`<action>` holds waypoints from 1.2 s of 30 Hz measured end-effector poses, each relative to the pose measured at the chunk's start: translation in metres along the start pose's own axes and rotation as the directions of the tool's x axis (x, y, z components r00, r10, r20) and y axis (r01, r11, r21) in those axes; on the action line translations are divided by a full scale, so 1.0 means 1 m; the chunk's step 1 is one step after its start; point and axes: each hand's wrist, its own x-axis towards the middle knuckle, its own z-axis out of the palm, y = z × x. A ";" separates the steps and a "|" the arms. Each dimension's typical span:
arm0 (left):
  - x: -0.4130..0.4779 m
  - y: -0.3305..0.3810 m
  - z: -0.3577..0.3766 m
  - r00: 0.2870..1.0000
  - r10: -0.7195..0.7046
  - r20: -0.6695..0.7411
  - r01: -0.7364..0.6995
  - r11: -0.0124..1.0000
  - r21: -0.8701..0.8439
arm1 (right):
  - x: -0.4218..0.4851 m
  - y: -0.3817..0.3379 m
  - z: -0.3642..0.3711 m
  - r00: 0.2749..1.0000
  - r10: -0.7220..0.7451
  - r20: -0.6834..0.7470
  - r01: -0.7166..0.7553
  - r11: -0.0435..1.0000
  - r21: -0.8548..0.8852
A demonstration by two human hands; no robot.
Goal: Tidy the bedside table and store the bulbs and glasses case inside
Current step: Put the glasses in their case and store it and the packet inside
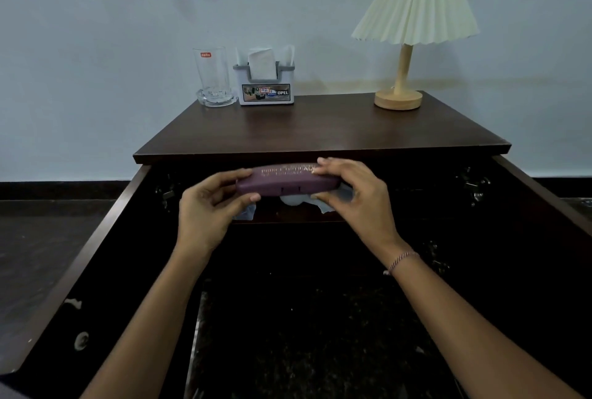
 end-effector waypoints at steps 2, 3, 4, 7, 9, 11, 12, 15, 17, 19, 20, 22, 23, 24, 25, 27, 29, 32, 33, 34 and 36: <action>-0.007 -0.017 0.001 0.999 -0.047 0.004 0.047 0.999 0.009 | -0.014 0.006 0.009 1.000 0.013 0.005 -0.013 0.996 -0.093; -0.010 -0.025 0.000 0.997 -0.075 0.004 0.075 0.997 0.024 | -0.019 0.009 0.014 0.999 0.029 0.018 -0.026 0.993 -0.116; -0.011 -0.033 0.000 0.995 -0.104 0.001 0.104 0.993 0.050 | -0.023 0.011 0.021 0.998 0.047 0.038 -0.043 0.992 -0.120; -0.013 -0.054 -0.001 0.979 -0.201 -0.026 0.203 0.970 0.137 | -0.031 0.017 0.043 0.992 0.072 0.102 -0.058 0.989 -0.138; -0.014 -0.062 -0.001 0.960 -0.277 -0.051 0.281 0.942 0.183 | -0.032 0.019 0.057 0.989 0.077 0.128 -0.056 0.985 -0.163; -0.012 -0.068 -0.002 0.945 -0.317 -0.081 0.327 0.913 0.245 | -0.032 0.019 0.070 0.986 0.089 0.141 -0.062 0.981 -0.185; -0.010 -0.071 -0.003 0.941 -0.322 -0.102 0.337 0.898 0.281 | -0.031 0.019 0.077 0.984 0.092 0.151 -0.061 0.978 -0.200; -0.003 -0.077 -0.007 0.934 -0.322 -0.157 0.358 0.849 0.389 | -0.030 0.020 0.094 0.977 0.099 0.187 -0.050 0.968 -0.247; 0.000 -0.081 -0.009 0.931 -0.321 -0.173 0.365 0.817 0.447 | -0.031 0.021 0.103 0.970 0.129 0.207 -0.074 0.964 -0.254; 0.003 -0.084 -0.011 0.937 -0.307 -0.168 0.350 0.804 0.481 | -0.033 0.023 0.110 0.964 0.156 0.217 -0.097 0.961 -0.258; 0.004 -0.085 -0.012 0.942 -0.295 -0.161 0.336 0.803 0.492 | -0.034 0.024 0.113 0.963 0.162 0.216 -0.103 0.960 -0.259; 0.009 -0.088 -0.014 0.949 -0.278 -0.151 0.316 0.794 0.520 | -0.033 0.026 0.118 0.963 0.163 0.216 -0.102 0.958 -0.268; 0.012 -0.089 -0.015 0.949 -0.277 -0.152 0.315 0.782 0.538 | -0.032 0.026 0.120 0.962 0.162 0.221 -0.097 0.956 -0.277; 0.013 -0.090 -0.014 0.948 -0.277 -0.158 0.317 0.769 0.556 | -0.032 0.027 0.122 0.960 0.161 0.230 -0.091 0.953 -0.290; 0.014 -0.092 -0.014 0.947 -0.274 -0.166 0.318 0.755 0.574 | -0.031 0.027 0.124 0.956 0.162 0.244 -0.082 0.948 -0.307; 0.015 -0.095 -0.011 0.948 -0.261 -0.180 0.315 0.721 0.617 | -0.029 0.028 0.127 0.946 0.166 0.279 -0.060 0.934 -0.351; 0.016 -0.096 -0.009 0.958 -0.233 -0.166 0.281 0.656 0.701 | -0.025 0.027 0.131 0.930 0.180 0.319 -0.040 0.916 -0.399; 0.019 -0.098 -0.009 0.979 -0.190 -0.070 0.144 0.415 0.898 | -0.018 0.025 0.134 0.899 0.203 0.388 0.009 0.878 -0.479; 0.019 -0.098 -0.009 0.980 -0.193 -0.052 0.116 0.338 0.934 | -0.017 0.024 0.135 0.889 0.209 0.407 0.026 0.865 -0.501; 0.019 -0.097 -0.007 0.978 -0.204 -0.044 0.100 0.274 0.956 | -0.016 0.023 0.136 0.880 0.216 0.423 0.038 0.856 -0.516; 0.019 -0.096 -0.003 0.972 -0.236 -0.013 0.054 0.170 0.984 | -0.015 0.021 0.138 0.862 0.234 0.449 0.052 0.840 -0.539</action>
